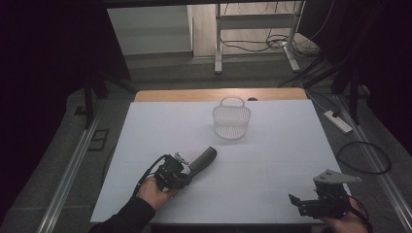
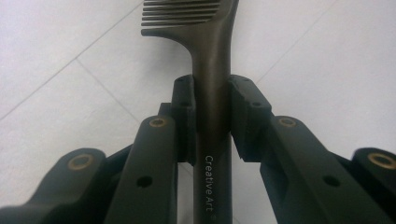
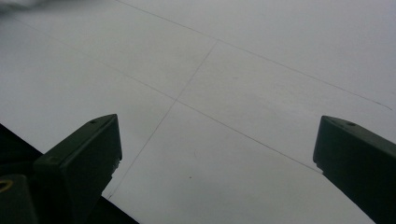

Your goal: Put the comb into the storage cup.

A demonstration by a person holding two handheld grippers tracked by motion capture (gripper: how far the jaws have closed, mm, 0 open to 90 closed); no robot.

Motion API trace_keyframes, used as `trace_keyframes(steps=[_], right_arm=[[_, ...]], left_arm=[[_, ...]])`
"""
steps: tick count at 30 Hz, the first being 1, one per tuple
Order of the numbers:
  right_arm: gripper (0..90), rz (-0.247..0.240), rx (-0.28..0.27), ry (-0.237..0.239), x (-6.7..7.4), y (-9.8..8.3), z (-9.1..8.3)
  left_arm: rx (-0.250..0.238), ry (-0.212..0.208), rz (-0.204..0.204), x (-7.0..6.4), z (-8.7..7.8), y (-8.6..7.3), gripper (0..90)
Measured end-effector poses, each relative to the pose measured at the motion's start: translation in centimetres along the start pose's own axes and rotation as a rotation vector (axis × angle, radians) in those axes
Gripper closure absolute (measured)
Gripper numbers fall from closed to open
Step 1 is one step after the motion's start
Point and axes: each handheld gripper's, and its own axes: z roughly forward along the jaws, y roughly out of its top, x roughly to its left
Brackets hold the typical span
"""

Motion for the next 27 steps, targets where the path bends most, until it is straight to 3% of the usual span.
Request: trace_keyframes(steps=[5, 12, 17, 27], right_arm=[[1.6, -0.004, -0.008, 0.005, 0.0, 0.0, -0.1], [0.7, -0.011, -0.016, 0.011, 0.1, 0.0, -0.1], [0.0, -0.009, -0.03, 0.025, 0.0, -0.1, -0.3], [0.0, -0.014, -0.044, 0.053, -0.1, 0.0, -0.4]], left_arm=[[-0.036, -0.016, 0.005, -0.1, -0.5, 0.0, 72.5], [-0.123, -0.049, 0.03, -0.3, -1.6, -0.1, 72.4], [-0.172, -0.048, 0.061, -0.8, -2.1, 0.0, 72.4], [-0.237, -0.057, 0.081, -1.4, -2.9, -0.1, 72.4]])
